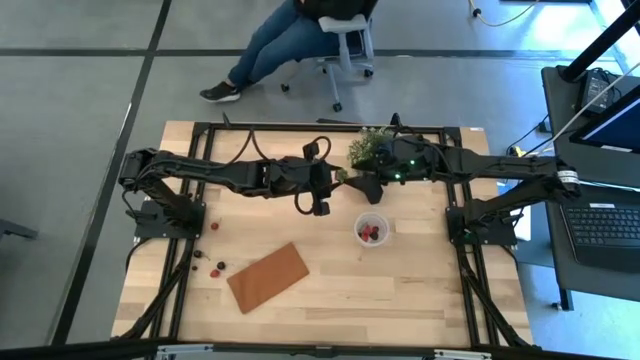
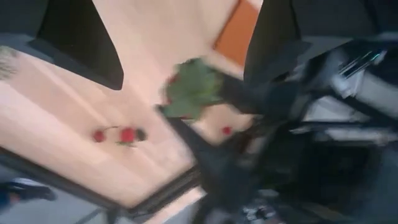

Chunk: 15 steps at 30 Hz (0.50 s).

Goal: Pick and placing Produce into tupperware
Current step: Put the red strawberry into the transparent container

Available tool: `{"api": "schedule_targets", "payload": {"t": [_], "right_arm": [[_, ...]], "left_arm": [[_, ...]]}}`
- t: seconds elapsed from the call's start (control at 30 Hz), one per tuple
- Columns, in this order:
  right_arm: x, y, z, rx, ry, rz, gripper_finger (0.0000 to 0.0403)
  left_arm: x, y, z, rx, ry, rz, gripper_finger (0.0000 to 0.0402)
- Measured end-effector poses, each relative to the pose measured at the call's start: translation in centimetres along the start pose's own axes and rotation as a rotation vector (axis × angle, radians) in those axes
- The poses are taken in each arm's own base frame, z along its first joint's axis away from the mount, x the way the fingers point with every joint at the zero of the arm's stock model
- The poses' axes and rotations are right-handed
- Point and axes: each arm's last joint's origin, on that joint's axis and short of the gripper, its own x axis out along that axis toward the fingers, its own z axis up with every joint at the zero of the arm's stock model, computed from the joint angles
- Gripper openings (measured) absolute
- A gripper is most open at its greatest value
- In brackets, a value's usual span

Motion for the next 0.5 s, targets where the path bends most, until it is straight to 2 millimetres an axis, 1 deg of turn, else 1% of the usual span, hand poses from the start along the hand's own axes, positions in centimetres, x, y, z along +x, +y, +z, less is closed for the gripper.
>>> {"api": "schedule_targets", "payload": {"t": [0.1, 0.4, 0.5], "right_arm": [[0.8, -0.1, -0.1, 0.007, -0.008, -0.030, 0.0335], [4.0, 0.0, -0.2, 0.041, -0.056, 0.002, 0.0334], [4.2, 0.0, -0.2, 0.052, -0.063, 0.007, 0.0323]], "left_arm": [[0.0, 0.0, 0.1, 0.023, -0.006, 0.002, 0.0146], [0.0, 0.0, 0.4, 0.084, -0.034, 0.007, 0.0147], [0.0, 0.0, 0.4, 0.085, -0.037, 0.007, 0.0147]]}}
